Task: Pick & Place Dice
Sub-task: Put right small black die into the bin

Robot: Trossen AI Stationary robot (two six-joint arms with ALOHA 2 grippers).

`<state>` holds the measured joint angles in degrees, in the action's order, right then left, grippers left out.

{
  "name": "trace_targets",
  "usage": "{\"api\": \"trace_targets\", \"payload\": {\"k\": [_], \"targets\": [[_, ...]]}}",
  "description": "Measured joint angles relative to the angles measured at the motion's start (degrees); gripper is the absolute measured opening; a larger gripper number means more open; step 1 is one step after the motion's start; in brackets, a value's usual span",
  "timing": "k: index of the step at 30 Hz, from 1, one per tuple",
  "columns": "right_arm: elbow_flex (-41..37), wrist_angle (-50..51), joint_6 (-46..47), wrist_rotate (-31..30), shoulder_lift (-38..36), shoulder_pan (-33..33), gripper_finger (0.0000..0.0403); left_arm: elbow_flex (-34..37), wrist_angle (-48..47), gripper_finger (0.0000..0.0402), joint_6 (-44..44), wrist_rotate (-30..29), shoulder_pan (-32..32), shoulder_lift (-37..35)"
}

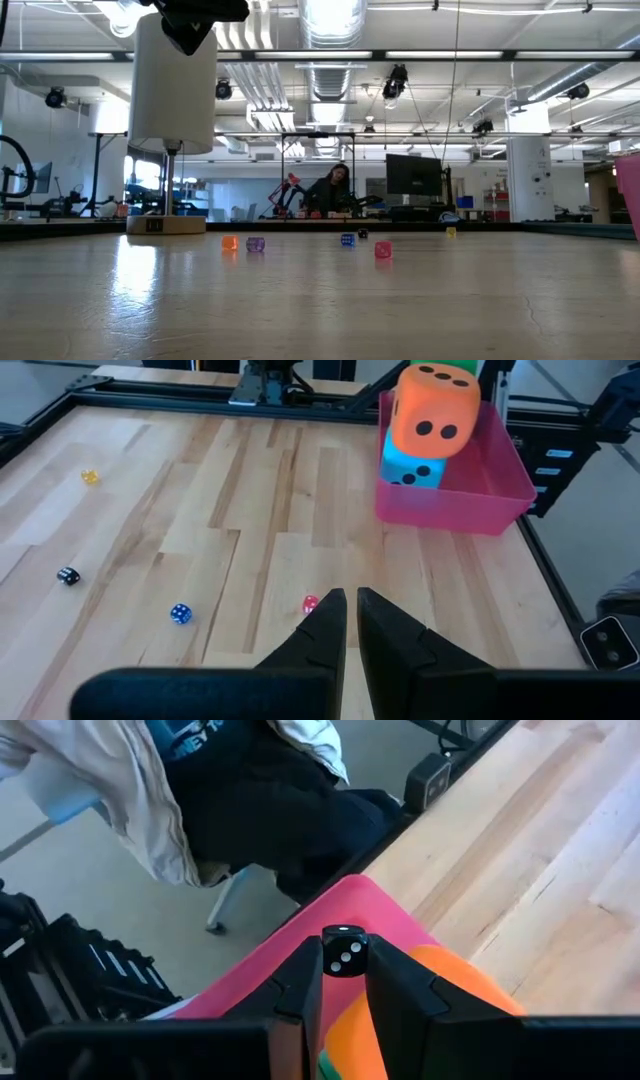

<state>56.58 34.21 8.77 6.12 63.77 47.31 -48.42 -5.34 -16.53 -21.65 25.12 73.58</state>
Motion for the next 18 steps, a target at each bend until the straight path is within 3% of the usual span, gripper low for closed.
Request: {"api": "trace_targets", "payload": {"k": [7, 18], "targets": [[0.0, 0.7, 0.2, 7.2, 0.0, 0.0, 0.0084, 0.0, 0.0, 0.0036, 0.0, 0.0, -0.1, 0.0], [-0.5, 1.6, -0.9, 4.4, 0.2, -0.2, 0.0126, 0.0, 0.0, 0.0036, -0.2, 0.0, -0.1, 0.0]]}}
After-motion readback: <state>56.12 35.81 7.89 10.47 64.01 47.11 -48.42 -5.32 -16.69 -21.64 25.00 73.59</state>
